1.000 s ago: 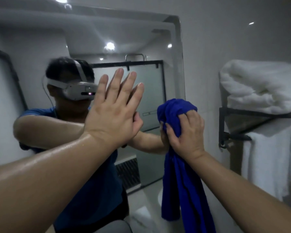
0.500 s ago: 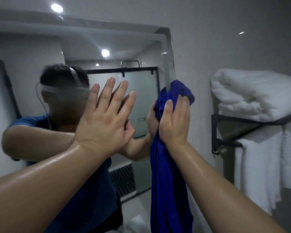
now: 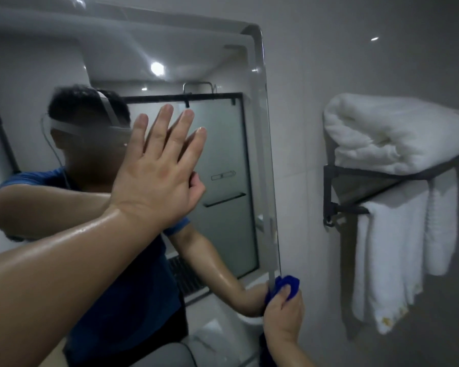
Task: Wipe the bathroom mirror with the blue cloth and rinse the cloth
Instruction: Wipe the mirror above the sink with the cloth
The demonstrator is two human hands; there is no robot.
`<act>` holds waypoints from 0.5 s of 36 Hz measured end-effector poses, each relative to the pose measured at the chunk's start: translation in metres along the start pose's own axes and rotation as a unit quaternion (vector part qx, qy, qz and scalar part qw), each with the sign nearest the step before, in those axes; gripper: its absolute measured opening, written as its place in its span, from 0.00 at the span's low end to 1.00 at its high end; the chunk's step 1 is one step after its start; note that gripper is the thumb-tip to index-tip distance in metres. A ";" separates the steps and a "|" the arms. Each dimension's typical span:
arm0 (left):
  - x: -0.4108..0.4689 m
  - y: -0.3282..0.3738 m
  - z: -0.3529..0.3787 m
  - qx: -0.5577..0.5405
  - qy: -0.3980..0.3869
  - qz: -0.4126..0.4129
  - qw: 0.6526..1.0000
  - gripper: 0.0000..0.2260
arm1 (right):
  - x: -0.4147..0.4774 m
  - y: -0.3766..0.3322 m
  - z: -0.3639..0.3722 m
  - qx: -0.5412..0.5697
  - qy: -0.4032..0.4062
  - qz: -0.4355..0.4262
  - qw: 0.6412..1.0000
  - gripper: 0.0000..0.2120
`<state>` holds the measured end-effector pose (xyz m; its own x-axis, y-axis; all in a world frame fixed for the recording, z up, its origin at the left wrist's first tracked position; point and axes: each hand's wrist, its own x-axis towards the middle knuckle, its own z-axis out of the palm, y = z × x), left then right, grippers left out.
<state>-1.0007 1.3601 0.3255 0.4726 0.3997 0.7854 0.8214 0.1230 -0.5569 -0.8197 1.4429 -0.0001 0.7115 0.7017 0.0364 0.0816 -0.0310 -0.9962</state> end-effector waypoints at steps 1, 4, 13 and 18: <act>0.000 0.000 0.000 -0.001 0.001 0.000 1.000 0.34 | 0.004 -0.004 0.001 0.001 -0.001 0.027 1.000 0.29; 0.000 0.000 -0.001 -0.001 0.001 -0.003 1.000 0.34 | 0.018 -0.026 0.000 -0.027 -0.029 0.078 0.996 0.25; 0.002 -0.001 -0.001 0.007 -0.020 -0.001 1.000 0.35 | 0.041 -0.254 -0.027 0.081 -0.105 -0.135 0.982 0.43; 0.001 -0.002 0.000 0.002 -0.029 0.005 1.000 0.34 | 0.021 -0.409 -0.079 0.077 -0.199 -0.307 0.928 0.14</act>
<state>-1.0019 1.3598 0.3274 0.4620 0.4532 0.7623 0.8151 0.1217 -0.5664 -0.7828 1.4145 0.4148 0.2486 0.7612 0.5990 0.2631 0.5421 -0.7981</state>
